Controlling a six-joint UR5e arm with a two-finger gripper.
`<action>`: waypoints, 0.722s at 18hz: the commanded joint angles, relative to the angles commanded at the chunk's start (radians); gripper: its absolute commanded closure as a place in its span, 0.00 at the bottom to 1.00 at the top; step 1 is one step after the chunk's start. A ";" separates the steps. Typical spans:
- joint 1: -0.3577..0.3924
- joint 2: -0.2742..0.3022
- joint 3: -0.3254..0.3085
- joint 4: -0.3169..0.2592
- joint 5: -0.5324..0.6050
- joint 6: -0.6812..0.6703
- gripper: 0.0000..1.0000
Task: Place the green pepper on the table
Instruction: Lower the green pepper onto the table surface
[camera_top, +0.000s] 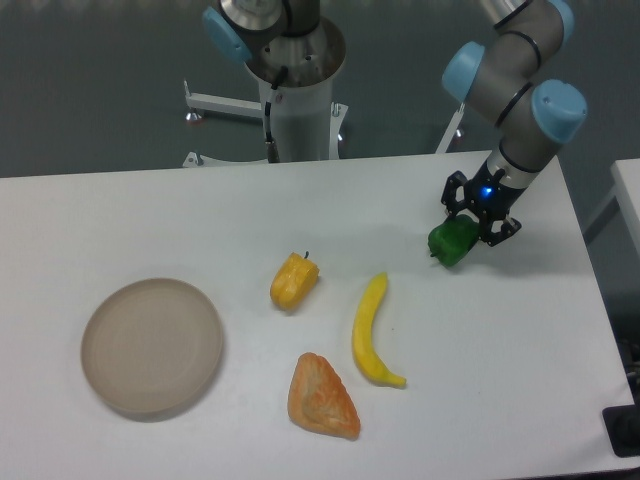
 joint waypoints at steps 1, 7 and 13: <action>0.000 0.000 0.000 0.000 0.000 0.000 0.51; 0.000 -0.003 0.008 0.000 0.000 0.000 0.45; 0.000 -0.006 0.008 0.003 0.000 0.000 0.45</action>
